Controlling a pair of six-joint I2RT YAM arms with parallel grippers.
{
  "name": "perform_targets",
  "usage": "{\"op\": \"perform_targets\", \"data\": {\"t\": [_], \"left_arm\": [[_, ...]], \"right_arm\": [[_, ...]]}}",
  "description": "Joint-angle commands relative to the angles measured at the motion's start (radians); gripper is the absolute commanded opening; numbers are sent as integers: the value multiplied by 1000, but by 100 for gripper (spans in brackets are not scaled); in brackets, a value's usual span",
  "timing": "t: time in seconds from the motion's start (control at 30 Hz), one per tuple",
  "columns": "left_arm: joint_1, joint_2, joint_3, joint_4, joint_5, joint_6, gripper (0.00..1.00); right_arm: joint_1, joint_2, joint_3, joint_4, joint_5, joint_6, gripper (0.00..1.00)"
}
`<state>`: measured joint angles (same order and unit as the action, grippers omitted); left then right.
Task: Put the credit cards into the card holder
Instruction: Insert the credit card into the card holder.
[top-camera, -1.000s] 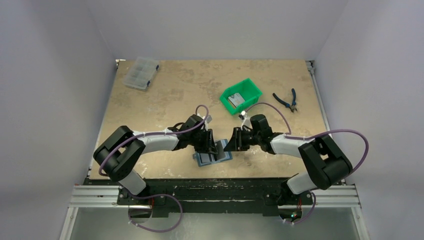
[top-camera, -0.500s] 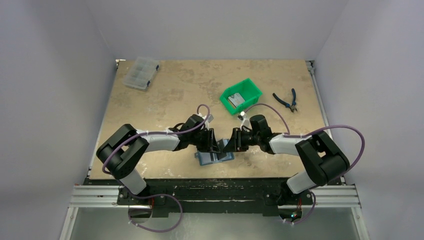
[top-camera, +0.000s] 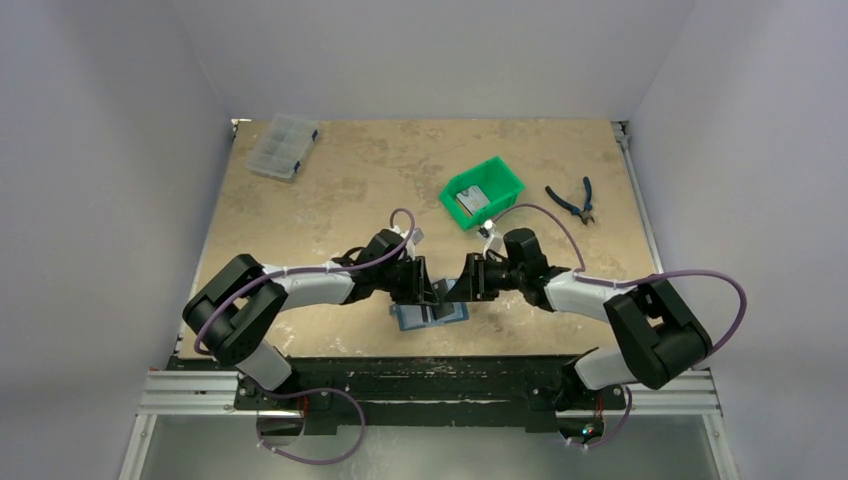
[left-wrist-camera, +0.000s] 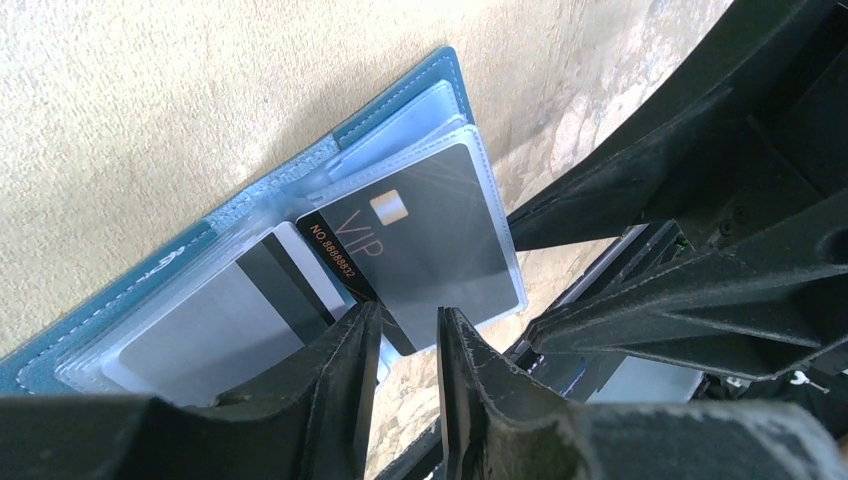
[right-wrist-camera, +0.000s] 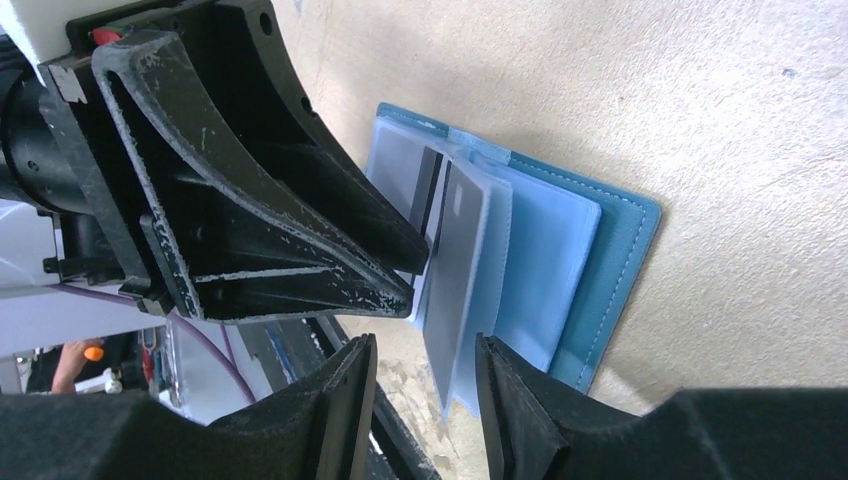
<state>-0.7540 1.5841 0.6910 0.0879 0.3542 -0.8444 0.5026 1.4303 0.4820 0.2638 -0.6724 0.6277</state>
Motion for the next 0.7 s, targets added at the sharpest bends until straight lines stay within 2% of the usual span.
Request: {"op": "perform_targets", "data": {"t": [0.0,0.23,0.33,0.47,0.67], "left_arm": [[-3,-21,-9,15,-13,18,31],[-3,8,-9,34,-3,21,31],[-3,30,-18,51,1,18,31],[-3,57,-29,75,8,17,30],[-3,80,-30,92,14,15,29]], "right_arm": [[9,-18,25,-25,-13,-29,48],[31,12,32,-10,-10,-20,48],[32,-8,39,-57,24,-44,51],[32,-39,41,-120,75,-63,60],[32,-39,40,-138,89,-63,63]]}}
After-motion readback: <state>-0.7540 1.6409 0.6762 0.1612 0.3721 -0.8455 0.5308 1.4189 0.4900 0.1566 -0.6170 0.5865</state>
